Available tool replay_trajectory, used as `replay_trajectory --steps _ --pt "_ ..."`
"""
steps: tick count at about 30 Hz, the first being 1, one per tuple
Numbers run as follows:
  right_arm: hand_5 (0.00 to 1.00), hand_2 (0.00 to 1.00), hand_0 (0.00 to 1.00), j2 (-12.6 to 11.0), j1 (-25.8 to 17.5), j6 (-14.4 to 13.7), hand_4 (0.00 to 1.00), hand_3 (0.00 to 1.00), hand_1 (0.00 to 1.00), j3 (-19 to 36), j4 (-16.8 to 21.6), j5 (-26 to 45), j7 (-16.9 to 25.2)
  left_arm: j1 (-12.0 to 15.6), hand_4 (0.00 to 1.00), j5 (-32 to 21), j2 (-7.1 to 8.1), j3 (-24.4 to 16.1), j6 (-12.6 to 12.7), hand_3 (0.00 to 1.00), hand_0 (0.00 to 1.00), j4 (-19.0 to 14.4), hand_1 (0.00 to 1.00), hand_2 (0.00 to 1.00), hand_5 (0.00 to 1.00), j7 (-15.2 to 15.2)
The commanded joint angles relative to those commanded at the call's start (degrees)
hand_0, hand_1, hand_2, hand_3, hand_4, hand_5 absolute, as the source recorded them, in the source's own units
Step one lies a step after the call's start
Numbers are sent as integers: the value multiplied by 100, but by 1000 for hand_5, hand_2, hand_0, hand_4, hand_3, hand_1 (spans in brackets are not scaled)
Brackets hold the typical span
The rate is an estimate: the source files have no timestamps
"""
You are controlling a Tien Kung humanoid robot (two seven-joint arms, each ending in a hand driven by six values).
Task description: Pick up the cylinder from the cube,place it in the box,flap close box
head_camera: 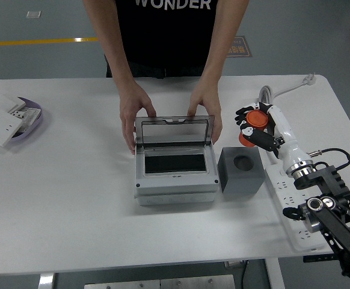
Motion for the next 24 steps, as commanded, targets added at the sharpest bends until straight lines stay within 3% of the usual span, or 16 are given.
replay_trajectory --steps 1,2,7,8,17,24 --pt "2 439 467 -27 59 3 2 263 468 -79 -7 -87 -120 7 692 5 2 -13 2 669 608 0 647 613 108 7" --pt "2 384 395 -54 131 24 2 243 398 -171 -23 -180 -231 14 692 16 5 -33 4 669 608 0 647 613 107 16" --pt "2 384 395 -176 602 208 2 243 398 -666 -178 -549 -851 41 692 52 16 -110 15 669 608 0 647 613 107 58" --pt "2 287 118 -186 702 242 2 219 212 -758 -210 -604 -956 43 695 56 20 -119 16 669 608 0 647 613 115 64" --pt "2 271 76 -146 1653 519 2 219 187 -1563 -353 -1033 -1741 35 697 61 72 -157 29 669 608 0 647 614 123 107" --pt "2 267 70 -161 1868 679 2 217 184 -1770 -316 -1057 -1883 55 697 137 86 -253 30 669 608 0 647 614 123 159"
